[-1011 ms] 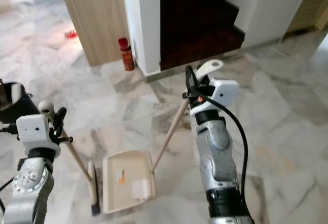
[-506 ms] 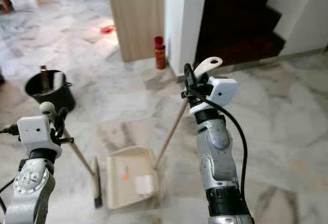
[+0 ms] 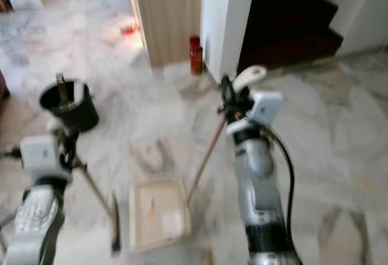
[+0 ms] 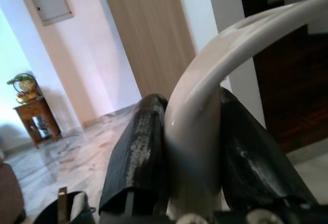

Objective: Sweep floor

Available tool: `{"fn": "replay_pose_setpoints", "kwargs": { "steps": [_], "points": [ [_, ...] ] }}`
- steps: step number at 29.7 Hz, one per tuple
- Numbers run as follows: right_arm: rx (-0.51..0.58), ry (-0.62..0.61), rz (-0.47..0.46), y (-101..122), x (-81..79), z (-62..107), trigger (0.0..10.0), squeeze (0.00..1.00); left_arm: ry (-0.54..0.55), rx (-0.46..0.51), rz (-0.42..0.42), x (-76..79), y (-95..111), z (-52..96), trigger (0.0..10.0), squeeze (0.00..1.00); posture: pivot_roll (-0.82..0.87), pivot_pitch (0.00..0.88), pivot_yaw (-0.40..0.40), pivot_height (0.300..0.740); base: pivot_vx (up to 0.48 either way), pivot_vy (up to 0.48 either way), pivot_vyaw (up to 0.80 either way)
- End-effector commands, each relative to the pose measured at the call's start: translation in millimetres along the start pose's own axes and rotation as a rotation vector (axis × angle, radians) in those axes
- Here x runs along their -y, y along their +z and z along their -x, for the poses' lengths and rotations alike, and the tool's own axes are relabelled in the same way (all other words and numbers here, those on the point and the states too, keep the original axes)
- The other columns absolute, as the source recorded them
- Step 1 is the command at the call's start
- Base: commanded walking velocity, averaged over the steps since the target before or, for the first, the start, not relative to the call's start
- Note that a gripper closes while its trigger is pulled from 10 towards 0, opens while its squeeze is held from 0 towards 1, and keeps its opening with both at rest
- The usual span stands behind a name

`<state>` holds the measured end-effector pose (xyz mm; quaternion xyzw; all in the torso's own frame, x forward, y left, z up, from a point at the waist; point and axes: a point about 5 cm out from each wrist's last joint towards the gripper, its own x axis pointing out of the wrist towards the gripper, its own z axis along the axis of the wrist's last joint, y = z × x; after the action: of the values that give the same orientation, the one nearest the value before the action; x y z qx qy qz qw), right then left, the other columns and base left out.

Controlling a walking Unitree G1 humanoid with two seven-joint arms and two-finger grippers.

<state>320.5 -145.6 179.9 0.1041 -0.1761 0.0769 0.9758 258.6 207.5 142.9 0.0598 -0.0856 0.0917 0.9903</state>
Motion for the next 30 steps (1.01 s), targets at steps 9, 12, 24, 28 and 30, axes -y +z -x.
{"fn": "replay_pose_setpoints", "kwargs": {
  "steps": [9, 12, 24, 28, 30],
  "points": [
    [0.061, 0.042, 0.005, 13.1, -9.9, -7.4, 10.0, 0.0, 0.015, 0.039, -0.014, -5.3, 8.7, -0.3, 10.0, 0.0, 0.02, 0.11, 0.018, 0.74, 0.0, 0.327, 0.76],
    [0.061, 0.042, 0.005, 13.1, -9.9, -7.4, 10.0, 0.0, 0.015, 0.039, -0.014, -5.3, 8.7, -0.3, 10.0, 0.0, 0.02, 0.11, 0.018, 0.74, 0.0, 0.326, 0.76],
    [0.061, 0.042, 0.005, 13.1, -9.9, -7.4, 10.0, 0.0, 0.015, 0.039, -0.014, -5.3, 8.7, -0.3, 10.0, 0.0, 0.02, 0.11, 0.018, 0.74, 0.0, 0.326, 0.76],
    [0.061, 0.042, 0.005, 13.1, -9.9, -7.4, 10.0, 0.0, 0.015, 0.039, -0.014, -5.3, 8.7, -0.3, 10.0, 0.0, 0.02, 0.11, 0.018, 0.74, 0.0, 0.326, 0.76],
    [0.061, 0.042, 0.005, 13.1, -9.9, -7.4, 10.0, 0.0, 0.015, 0.039, -0.014, -5.3, 8.7, -0.3, 10.0, 0.0, 0.02, 0.11, 0.018, 0.74, 0.0, 0.326, 0.76]
  ]
}}
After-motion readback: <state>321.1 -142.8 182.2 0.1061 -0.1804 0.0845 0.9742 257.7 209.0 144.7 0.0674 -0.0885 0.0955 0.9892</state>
